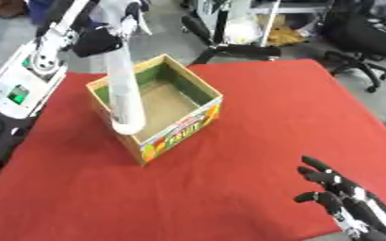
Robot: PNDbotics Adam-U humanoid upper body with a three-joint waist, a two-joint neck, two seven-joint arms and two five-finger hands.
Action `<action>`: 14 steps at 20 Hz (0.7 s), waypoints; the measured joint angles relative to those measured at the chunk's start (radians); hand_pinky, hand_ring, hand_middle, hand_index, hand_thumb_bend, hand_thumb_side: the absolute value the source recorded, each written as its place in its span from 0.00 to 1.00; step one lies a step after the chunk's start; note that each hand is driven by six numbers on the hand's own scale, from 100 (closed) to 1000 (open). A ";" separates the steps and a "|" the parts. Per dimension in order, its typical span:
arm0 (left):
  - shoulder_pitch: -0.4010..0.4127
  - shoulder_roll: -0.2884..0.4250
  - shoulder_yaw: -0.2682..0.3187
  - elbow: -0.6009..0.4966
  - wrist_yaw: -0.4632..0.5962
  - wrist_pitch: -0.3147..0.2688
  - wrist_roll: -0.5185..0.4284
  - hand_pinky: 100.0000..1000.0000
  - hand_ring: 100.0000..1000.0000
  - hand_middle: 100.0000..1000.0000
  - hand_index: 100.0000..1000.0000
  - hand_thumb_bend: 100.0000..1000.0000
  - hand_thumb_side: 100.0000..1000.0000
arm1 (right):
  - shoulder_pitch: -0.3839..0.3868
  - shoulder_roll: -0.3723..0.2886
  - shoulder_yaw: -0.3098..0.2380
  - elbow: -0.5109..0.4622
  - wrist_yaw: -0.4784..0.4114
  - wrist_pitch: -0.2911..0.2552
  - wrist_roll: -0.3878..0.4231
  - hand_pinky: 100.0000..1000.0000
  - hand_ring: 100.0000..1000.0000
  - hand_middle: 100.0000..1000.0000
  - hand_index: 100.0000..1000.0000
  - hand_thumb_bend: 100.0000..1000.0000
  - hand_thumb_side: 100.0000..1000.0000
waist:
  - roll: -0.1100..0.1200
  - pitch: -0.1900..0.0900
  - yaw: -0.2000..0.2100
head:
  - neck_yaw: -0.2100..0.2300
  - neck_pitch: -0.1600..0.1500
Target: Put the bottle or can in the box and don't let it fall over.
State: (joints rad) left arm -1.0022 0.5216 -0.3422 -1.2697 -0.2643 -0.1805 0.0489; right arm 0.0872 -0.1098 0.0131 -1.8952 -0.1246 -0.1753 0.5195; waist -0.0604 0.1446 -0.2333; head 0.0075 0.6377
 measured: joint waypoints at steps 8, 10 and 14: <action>-0.040 0.005 0.016 -0.038 0.014 -0.013 0.134 0.47 0.40 0.22 0.52 0.00 0.49 | -0.004 0.000 0.000 0.000 -0.003 0.003 0.003 0.67 1.00 1.00 0.76 0.00 0.44 | 0.004 0.000 -0.010 | 0.007 -0.007; -0.042 0.005 0.016 -0.041 0.011 -0.016 0.148 0.49 0.40 0.23 0.53 0.00 0.48 | -0.009 0.000 0.002 0.001 -0.004 0.004 0.005 0.67 1.00 1.00 0.76 0.00 0.44 | 0.005 0.000 -0.019 | 0.013 -0.011; -0.036 0.005 0.007 -0.033 -0.027 -0.026 0.141 0.63 0.54 0.37 0.65 0.00 0.34 | -0.013 0.000 0.006 0.005 -0.004 0.007 0.009 0.67 1.00 1.00 0.76 0.00 0.44 | 0.010 0.004 -0.028 | 0.021 -0.022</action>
State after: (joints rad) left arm -1.0386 0.5268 -0.3348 -1.3028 -0.2912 -0.2060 0.1901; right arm 0.0739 -0.1095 0.0193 -1.8901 -0.1289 -0.1686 0.5284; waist -0.0509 0.1484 -0.2618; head 0.0283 0.6154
